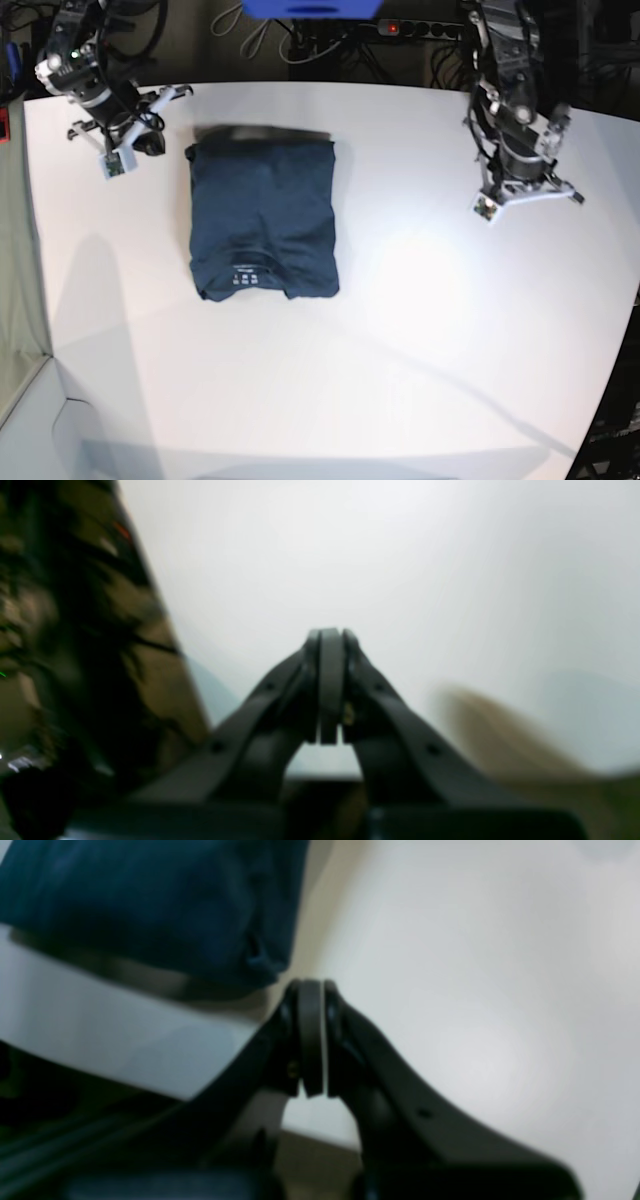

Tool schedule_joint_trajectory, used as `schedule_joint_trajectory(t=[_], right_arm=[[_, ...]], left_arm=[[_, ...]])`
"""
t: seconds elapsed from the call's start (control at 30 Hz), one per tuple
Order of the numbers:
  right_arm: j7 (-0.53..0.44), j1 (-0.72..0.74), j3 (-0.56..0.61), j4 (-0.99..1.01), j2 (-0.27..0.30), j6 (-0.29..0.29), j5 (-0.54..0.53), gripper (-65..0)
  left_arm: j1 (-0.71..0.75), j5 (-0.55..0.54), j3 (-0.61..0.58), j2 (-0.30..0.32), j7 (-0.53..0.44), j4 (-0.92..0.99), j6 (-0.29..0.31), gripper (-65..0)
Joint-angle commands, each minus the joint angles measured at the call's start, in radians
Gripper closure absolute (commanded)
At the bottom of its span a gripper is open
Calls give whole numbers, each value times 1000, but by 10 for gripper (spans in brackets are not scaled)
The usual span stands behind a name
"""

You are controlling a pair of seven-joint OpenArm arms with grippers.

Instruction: Layout the t-shirt on the table in an organized manner, then fold the t-shirt properly

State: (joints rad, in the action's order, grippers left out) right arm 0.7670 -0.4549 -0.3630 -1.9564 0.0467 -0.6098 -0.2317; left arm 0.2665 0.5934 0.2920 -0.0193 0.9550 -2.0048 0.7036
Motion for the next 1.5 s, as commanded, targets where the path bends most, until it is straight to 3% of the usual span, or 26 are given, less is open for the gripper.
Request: schedule_joint_trajectory(t=[0.0,0.23,0.33,0.5,0.67,0.8,0.93,1.0,1.1,1.3,1.47], right_arm=[[-16,-29,-3,-28,3,-3,-8,0],[-42,-175,-32,-51,2,-12,-10,0],[-108,-242,-46,-48,-18,-88,-8,0],[-136,-315,-107,-28,-60,-88,-4,0],[-139,-325,-121,127,-58,-88,-2,0],[-271,-324,-113,309,-35,-88,-2,0],[-410,-301,-92,503,-29,-88,-2,0],[-458,-265,-55,630,5,-88,8,0],[-544,-193,-5,836,14,-88,53,0],[-791,-61,29,1219,5,-88,119,0],[-860,-45,35,1277,-35,-88,156,0]], left_arm=[[30,1,-1,-11,-1,-17,-5,-1],[228,-5,-38,-136,-37,-17,-5,-1],[299,-5,-72,-138,-77,-15,-5,-1],[406,-5,-161,-138,-109,5,-5,-1],[443,-6,-185,-138,-109,94,-5,-1],[440,-11,-179,-138,-121,250,-5,-1],[439,-95,-113,-138,-261,434,-5,-1],[417,-149,-83,-138,-345,554,-5,-1],[382,-232,-44,-138,-451,754,-80,-1],[233,-436,52,-26,-548,1116,-91,-1],[188,-481,52,65,-542,1165,-81,-1]])
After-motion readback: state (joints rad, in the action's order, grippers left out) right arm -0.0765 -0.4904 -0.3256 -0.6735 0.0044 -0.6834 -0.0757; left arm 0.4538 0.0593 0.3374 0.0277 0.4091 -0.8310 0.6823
